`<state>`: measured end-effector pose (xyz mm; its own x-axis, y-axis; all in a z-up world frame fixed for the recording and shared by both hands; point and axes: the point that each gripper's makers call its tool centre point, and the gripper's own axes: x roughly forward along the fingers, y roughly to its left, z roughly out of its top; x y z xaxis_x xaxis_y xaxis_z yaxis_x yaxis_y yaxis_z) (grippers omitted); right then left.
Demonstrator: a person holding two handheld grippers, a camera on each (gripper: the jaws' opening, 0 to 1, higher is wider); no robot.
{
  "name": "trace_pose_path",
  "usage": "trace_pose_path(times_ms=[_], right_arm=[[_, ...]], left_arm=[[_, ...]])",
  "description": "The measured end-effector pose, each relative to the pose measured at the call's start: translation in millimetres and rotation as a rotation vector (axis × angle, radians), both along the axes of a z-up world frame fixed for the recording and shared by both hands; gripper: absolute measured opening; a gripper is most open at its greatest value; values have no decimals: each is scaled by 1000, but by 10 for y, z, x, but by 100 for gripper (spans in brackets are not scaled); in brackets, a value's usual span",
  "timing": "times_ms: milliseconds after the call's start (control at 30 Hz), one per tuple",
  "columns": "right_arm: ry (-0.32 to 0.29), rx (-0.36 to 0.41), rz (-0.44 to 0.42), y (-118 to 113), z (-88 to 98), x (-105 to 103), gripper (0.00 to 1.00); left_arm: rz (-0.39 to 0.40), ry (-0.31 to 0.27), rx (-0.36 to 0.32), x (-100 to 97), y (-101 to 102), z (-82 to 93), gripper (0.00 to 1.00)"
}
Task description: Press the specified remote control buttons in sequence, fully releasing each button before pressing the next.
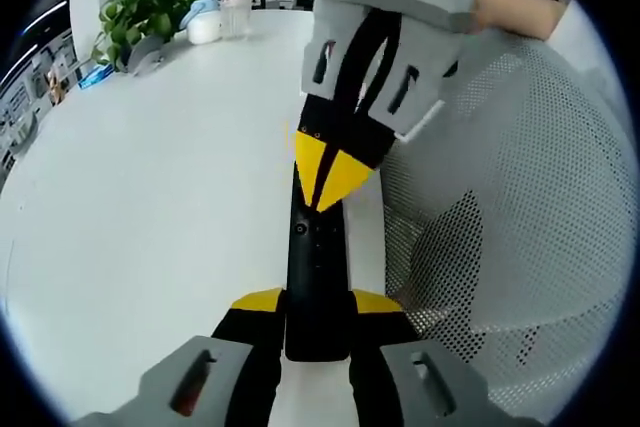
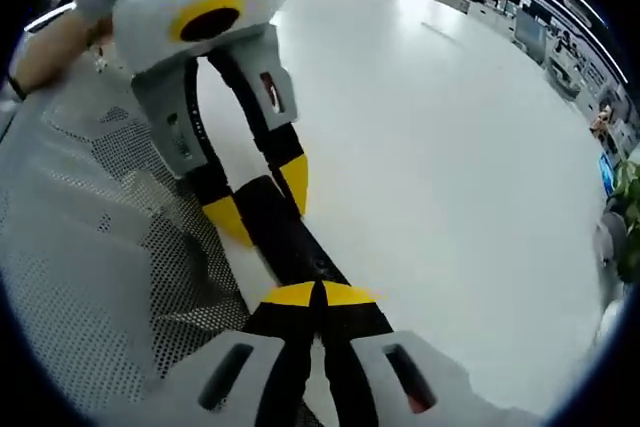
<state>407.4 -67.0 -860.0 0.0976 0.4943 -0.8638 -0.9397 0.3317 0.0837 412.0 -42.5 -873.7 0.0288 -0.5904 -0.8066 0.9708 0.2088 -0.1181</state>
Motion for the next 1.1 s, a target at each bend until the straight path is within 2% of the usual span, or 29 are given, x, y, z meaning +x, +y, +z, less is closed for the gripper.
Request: trace_pose_path(times_ms=[133, 167, 233, 400, 500, 567, 633, 733, 1000, 1033, 1100], right_arm=[[-31, -63, 75, -40, -74, -57, 0], [-43, -44, 74, -19, -51, -44, 0], [-38, -53, 91, -41, -53, -68, 0], [-147, -110, 236, -27, -61, -65, 0], [-242, -170, 370, -16, -74, -84, 0], [-257, -202, 417, -23, -104, -113, 0], [-316, -230, 480, -14, -88, -106, 0], [-347, -247, 525, -9, -97, -109, 0], [-398, -270, 588, -12, -105, -121, 0], [-393, -265, 579, -11, -98, -109, 0], [-291, -196, 436, -12, -101, -107, 0]], left_arm=[[7, 7, -3, 3, -2, 2, 19], [6, 7, -3, 3, -2, 2, 18], [7, 9, -4, 4, -3, 1, 18], [3, 6, -2, 4, -4, -2, 18], [-9, -3, 0, 2, -4, -3, 18], [-8, -2, 0, 2, -5, -2, 18], [1, 8, -2, 10, -3, -2, 18], [0, 9, -2, 7, -3, 0, 18], [-6, 6, 3, 2, -5, 1, 18], [-9, 3, 3, 3, -5, -1, 18], [-11, 0, 4, 2, -8, -3, 18]])
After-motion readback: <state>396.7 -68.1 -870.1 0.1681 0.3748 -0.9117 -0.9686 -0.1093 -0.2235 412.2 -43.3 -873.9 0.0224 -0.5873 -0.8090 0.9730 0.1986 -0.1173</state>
